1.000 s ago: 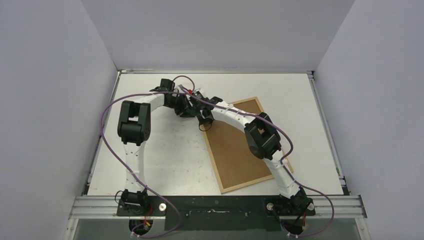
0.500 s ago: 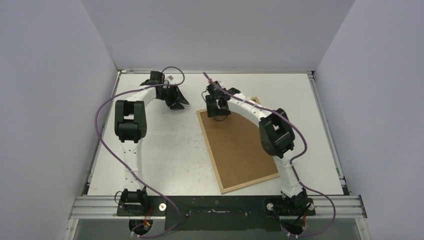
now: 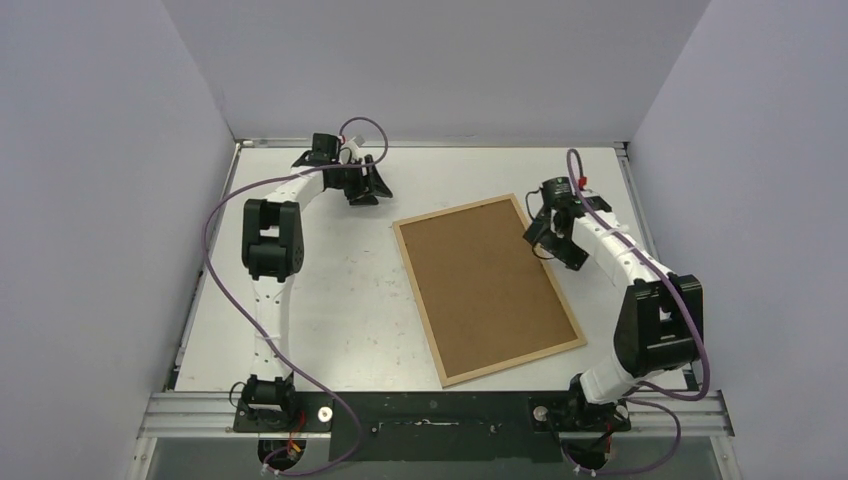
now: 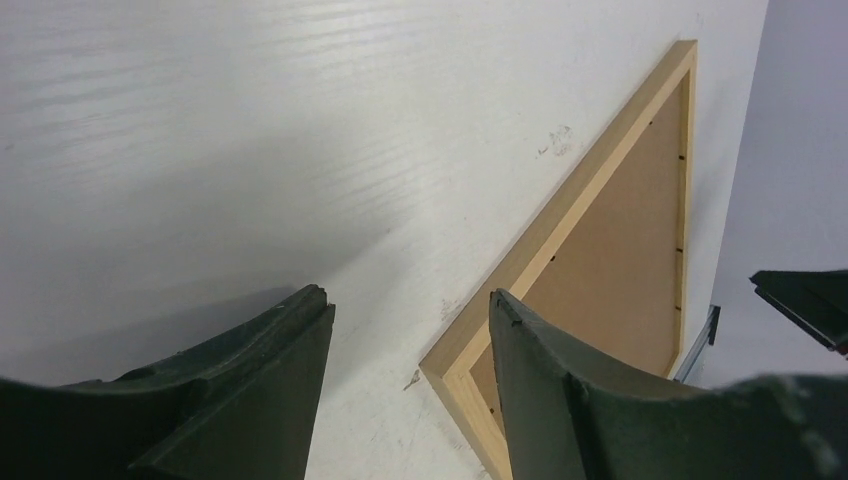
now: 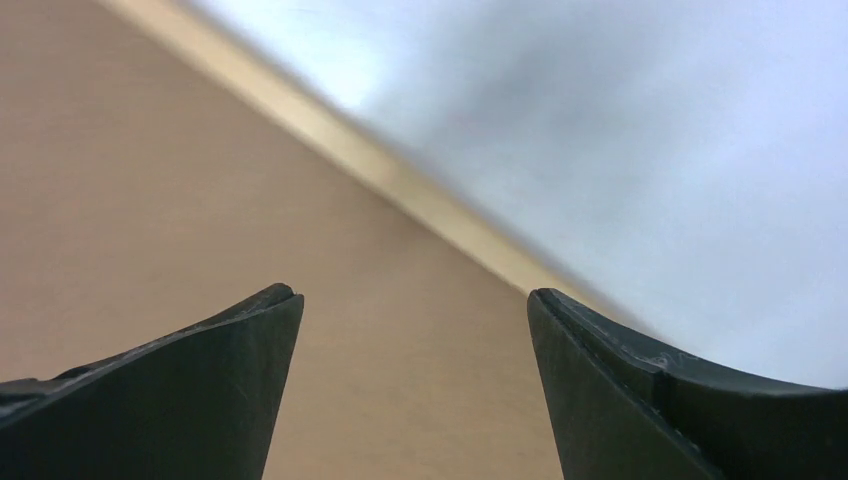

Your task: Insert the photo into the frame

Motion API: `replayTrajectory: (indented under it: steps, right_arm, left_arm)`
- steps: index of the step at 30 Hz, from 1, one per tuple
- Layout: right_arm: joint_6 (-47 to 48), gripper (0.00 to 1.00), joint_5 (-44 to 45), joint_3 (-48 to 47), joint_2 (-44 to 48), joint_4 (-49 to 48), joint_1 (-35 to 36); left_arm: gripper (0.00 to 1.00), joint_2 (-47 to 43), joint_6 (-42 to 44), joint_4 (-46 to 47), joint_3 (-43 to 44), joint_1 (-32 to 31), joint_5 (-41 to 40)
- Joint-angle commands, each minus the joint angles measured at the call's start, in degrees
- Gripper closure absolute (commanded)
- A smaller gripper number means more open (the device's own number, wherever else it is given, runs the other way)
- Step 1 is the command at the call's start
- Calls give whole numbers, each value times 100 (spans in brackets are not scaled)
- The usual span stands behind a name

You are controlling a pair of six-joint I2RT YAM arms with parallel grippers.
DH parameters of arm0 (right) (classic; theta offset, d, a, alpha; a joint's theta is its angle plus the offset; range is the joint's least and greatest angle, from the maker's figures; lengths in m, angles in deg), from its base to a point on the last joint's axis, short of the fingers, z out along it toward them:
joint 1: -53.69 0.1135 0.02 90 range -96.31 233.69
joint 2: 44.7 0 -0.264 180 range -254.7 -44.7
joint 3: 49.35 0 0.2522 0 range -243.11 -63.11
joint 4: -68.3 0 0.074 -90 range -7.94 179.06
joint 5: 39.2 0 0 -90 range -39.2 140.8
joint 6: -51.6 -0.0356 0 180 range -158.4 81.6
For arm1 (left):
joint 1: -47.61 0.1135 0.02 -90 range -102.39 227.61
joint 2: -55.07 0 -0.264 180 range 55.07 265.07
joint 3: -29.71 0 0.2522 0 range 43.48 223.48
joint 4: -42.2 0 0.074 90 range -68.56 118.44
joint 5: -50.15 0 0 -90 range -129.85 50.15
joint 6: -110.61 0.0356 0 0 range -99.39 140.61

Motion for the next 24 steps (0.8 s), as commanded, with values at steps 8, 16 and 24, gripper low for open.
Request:
replayTrajectory:
  steps: [8,16,24]
  right_arm:
    - [-1998,1,284,1409,1112,1098,-1100]
    - [-3020,0,-327,2635,1716,815,-1578]
    - [-3485,0,-1261,3463,1395,-238,-1624]
  left_arm:
    - [38,319,665,647,251,-469,814]
    - [38,495,700,514,312,-567,834]
    - [39,549,696,359,264,-585,948]
